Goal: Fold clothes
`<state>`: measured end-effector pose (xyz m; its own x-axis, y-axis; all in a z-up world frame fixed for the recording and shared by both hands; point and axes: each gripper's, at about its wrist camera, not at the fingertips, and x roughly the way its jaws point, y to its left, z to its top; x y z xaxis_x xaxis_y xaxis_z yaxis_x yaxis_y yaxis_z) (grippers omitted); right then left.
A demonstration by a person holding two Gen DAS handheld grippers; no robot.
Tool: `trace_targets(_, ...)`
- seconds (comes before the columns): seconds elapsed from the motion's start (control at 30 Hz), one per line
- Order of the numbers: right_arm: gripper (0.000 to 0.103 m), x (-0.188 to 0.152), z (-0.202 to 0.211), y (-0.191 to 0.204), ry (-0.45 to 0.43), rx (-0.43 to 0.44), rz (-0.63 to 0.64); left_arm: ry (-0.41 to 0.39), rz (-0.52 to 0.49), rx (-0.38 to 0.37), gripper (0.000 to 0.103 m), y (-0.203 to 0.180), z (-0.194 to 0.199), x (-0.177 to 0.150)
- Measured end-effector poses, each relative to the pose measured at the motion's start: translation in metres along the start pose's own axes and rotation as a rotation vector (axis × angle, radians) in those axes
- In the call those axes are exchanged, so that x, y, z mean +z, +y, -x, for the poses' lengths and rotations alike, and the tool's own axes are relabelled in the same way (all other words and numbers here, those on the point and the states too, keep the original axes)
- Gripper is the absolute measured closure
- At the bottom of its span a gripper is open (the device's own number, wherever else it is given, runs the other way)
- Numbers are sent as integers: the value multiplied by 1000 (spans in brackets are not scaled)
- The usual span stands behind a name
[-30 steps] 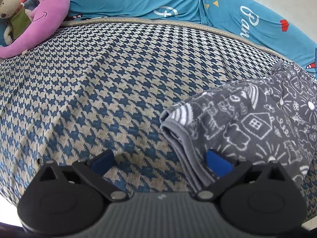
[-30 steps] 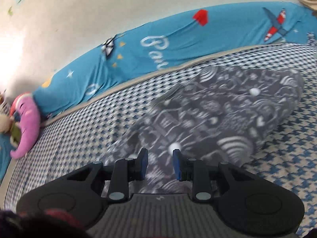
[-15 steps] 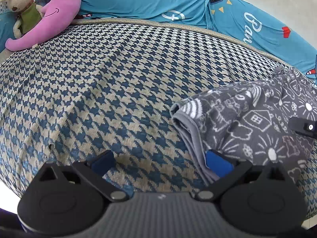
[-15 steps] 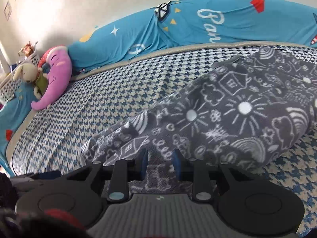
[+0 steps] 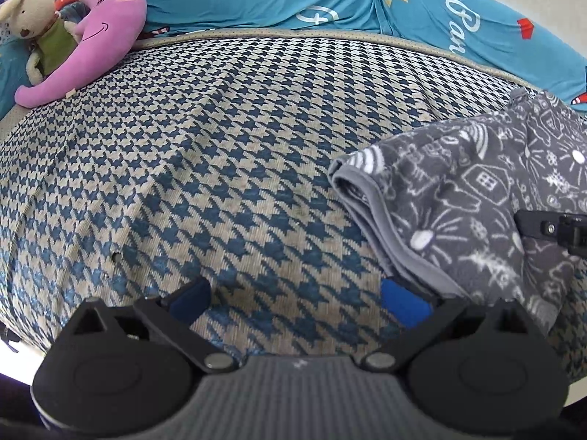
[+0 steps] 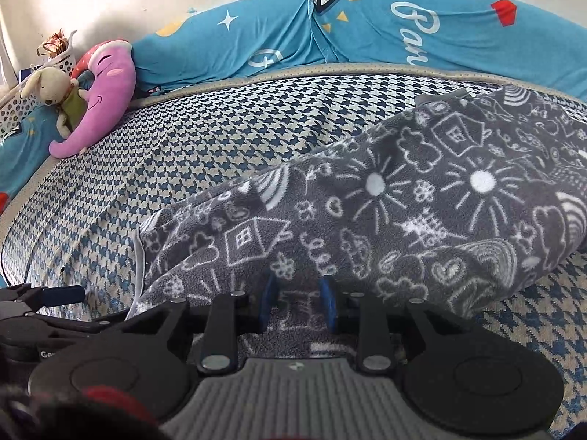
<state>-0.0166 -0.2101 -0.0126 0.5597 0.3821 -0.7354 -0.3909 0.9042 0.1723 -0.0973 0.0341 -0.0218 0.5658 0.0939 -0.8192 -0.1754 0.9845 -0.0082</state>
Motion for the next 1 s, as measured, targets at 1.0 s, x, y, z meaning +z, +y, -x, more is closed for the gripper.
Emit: trace_targets(1.0,75,-5,38,-7,-95,73,22,-51,70,-16,0,10,10,6)
